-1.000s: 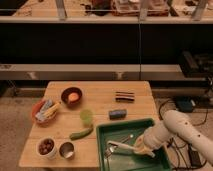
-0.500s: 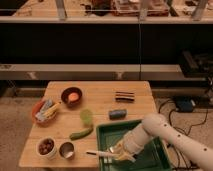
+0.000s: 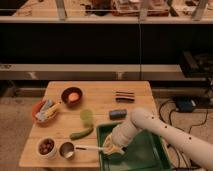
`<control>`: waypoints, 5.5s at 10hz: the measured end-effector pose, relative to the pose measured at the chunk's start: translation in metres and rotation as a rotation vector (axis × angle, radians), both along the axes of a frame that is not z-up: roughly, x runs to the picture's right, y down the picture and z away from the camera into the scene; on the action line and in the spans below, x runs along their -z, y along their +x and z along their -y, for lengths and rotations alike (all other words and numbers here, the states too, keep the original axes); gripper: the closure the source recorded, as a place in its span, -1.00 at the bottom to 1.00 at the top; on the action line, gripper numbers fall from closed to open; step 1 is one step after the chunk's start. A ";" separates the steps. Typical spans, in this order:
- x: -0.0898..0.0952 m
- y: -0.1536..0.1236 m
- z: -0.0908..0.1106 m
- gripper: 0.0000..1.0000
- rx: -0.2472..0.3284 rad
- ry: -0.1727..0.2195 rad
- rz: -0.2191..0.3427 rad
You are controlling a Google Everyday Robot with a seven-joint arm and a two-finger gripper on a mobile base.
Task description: Wipe tray with brush
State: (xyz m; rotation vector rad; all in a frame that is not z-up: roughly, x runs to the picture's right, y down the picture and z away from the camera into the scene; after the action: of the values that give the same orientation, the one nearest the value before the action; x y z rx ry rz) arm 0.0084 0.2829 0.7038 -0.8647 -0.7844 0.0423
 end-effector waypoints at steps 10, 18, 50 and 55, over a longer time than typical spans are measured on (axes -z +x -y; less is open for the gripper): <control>-0.032 0.127 -0.011 1.00 -0.080 -0.043 -0.204; 0.026 0.062 -0.049 1.00 0.005 -0.082 -0.084; 0.019 0.031 -0.051 1.00 0.017 -0.097 0.000; -0.016 0.036 -0.002 1.00 0.026 -0.028 -0.013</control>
State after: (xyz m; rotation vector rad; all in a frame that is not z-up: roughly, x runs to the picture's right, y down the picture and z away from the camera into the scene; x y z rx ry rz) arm 0.0447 0.2852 0.7201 -0.9003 -0.7616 0.0363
